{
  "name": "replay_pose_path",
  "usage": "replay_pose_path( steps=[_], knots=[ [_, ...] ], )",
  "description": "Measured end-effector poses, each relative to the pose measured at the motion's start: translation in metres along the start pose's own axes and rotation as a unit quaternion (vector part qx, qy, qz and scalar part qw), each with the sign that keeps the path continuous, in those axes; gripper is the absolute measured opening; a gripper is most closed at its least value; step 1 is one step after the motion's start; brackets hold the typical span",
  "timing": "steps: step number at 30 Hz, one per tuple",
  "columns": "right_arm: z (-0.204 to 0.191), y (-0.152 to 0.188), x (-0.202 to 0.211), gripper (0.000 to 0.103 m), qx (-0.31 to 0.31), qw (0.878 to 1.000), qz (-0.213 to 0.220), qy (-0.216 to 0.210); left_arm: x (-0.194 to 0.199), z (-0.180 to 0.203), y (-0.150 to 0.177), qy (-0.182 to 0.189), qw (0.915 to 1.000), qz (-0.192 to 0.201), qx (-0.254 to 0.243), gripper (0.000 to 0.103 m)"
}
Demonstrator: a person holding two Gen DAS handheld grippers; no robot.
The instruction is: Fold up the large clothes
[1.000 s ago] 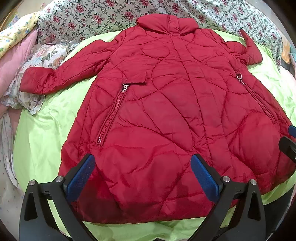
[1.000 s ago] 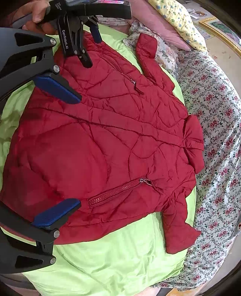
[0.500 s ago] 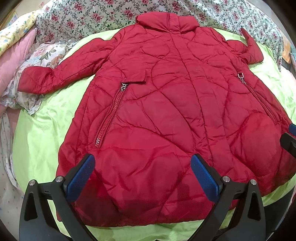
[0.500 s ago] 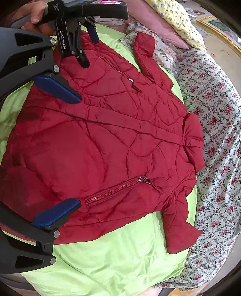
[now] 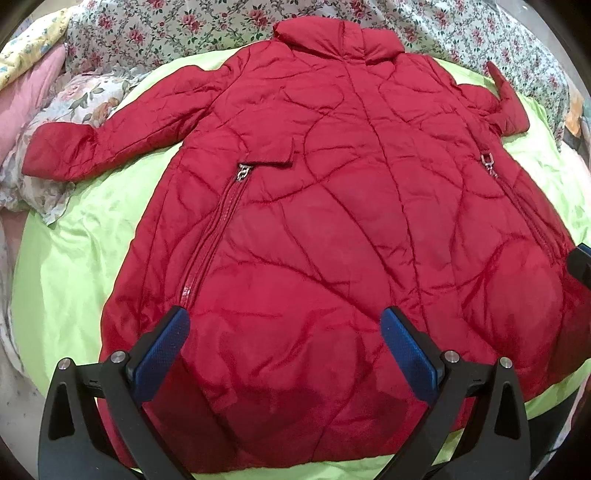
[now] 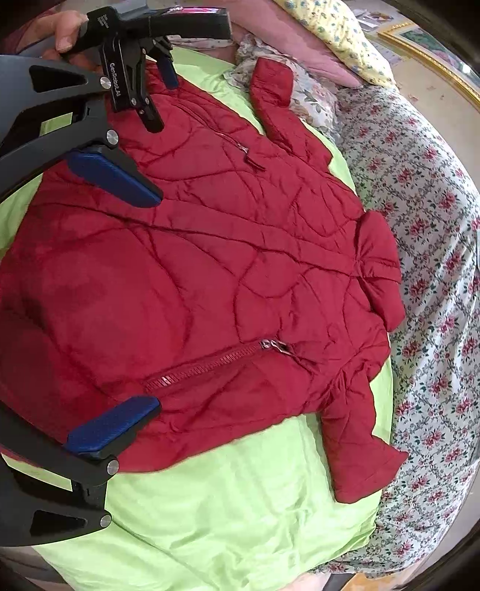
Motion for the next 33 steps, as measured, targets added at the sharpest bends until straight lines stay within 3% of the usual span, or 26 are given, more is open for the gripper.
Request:
replay_pose_path(
  steps=[7, 11, 15, 24, 33],
  knots=[
    [0.022, -0.021, -0.003, 0.102, -0.022, 1.0, 0.009, 0.005, -0.006, -0.005, -0.021, 0.026, 0.9996, 0.007, 0.009, 0.103],
    [0.042, -0.04, -0.006, 0.102, -0.047, 0.999, 0.024, -0.007, -0.013, -0.009, -0.033, 0.039, 0.9991, -0.009, 0.014, 0.103],
    [0.062, -0.06, -0.009, 0.102, -0.071, 0.997, 0.03, -0.013, -0.017, -0.014, -0.042, 0.027, 0.9994, -0.014, 0.016, 0.103],
    [0.139, -0.12, -0.039, 0.102, -0.122, 0.99, 0.065, 0.033, -0.027, -0.026, -0.07, 0.028, 0.9988, -0.019, 0.035, 0.103],
    [0.219, -0.189, -0.081, 0.101, -0.17, 0.976, 0.097, 0.091, -0.036, -0.019, -0.082, 0.046, 0.9988, -0.011, 0.01, 0.103]
  ],
)
Point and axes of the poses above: each gripper's, at about its wrist camera, not at the fingertips, and x roughly against the way its jaws point, z to its right, y to its underside, the point moved 2 cm from there along -x, roughly the way its jaws point, and after that the axes turned 2 degrees about x, right-handed, at the moved point
